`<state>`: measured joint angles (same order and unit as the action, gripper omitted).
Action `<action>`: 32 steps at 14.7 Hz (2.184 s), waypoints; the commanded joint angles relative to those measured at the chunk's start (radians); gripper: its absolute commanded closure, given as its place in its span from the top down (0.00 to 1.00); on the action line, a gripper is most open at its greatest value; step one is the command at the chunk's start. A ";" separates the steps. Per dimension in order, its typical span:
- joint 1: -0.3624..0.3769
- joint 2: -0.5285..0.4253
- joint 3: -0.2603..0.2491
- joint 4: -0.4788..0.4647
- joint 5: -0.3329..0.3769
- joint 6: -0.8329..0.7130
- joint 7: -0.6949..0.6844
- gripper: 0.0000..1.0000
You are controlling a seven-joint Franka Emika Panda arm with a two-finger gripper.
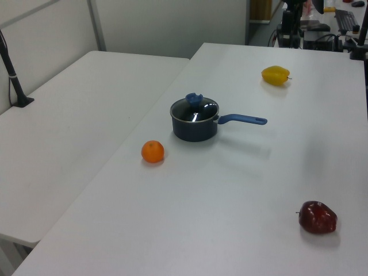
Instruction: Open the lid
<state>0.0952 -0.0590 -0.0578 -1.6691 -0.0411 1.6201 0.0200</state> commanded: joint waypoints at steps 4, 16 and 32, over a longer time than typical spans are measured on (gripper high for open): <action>0.006 0.008 -0.007 0.011 0.026 0.006 -0.031 1.00; 0.040 0.191 0.049 -0.125 0.055 0.841 0.008 1.00; 0.055 0.505 0.049 -0.078 0.012 1.302 0.086 0.97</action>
<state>0.1371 0.3970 0.0006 -1.8018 -0.0049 2.8968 0.0722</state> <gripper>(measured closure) 0.018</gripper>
